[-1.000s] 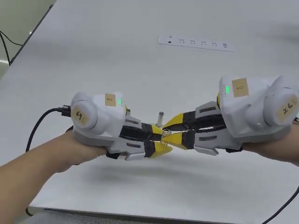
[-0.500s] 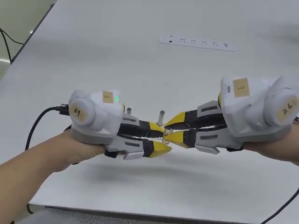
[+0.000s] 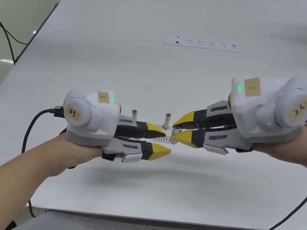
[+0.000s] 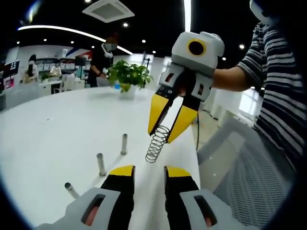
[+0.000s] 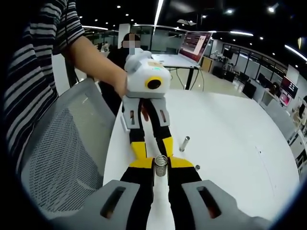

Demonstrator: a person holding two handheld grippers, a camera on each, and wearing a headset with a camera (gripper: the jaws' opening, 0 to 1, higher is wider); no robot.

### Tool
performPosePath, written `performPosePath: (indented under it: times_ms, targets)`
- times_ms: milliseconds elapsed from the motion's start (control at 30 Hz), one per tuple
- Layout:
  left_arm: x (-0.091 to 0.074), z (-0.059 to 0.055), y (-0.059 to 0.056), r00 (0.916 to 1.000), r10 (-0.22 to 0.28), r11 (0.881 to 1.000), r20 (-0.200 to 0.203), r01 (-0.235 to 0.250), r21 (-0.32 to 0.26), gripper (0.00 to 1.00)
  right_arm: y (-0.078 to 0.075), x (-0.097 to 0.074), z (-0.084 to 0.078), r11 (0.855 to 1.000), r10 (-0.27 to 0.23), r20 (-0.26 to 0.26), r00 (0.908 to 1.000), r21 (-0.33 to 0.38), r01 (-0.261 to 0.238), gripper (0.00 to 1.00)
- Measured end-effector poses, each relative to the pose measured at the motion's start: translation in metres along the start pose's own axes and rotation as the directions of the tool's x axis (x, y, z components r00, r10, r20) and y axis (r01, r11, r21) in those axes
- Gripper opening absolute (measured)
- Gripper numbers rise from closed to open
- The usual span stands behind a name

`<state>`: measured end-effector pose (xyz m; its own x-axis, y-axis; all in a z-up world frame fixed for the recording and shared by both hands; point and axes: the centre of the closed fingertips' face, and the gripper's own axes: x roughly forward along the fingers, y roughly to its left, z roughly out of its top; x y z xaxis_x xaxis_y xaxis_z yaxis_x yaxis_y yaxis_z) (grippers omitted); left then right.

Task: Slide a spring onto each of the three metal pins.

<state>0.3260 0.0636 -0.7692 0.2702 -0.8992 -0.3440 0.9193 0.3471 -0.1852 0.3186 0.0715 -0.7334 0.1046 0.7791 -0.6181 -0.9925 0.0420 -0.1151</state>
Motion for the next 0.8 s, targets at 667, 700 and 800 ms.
performPosePath:
  times_ms: [667, 700, 800]
  targets:
    - [-0.020, -0.007, 0.010, 0.9980, 0.063, 0.998, 0.003, -0.063, -0.012, 0.25, -0.002, -0.001, -0.003, 1.000, -0.020, -0.004, 0.9998, 0.007, 0.020, 0.07]
    - [-0.022, -0.007, 0.011, 0.9976, 0.069, 0.998, 0.005, -0.069, -0.015, 0.25, -0.002, -0.001, -0.004, 1.000, -0.020, -0.006, 0.9998, 0.008, 0.020, 0.07]
    - [-0.028, -0.007, 0.016, 0.9958, 0.091, 0.996, 0.012, -0.091, -0.023, 0.27, -0.002, 0.000, -0.004, 1.000, -0.020, -0.006, 0.9998, 0.009, 0.020, 0.07]
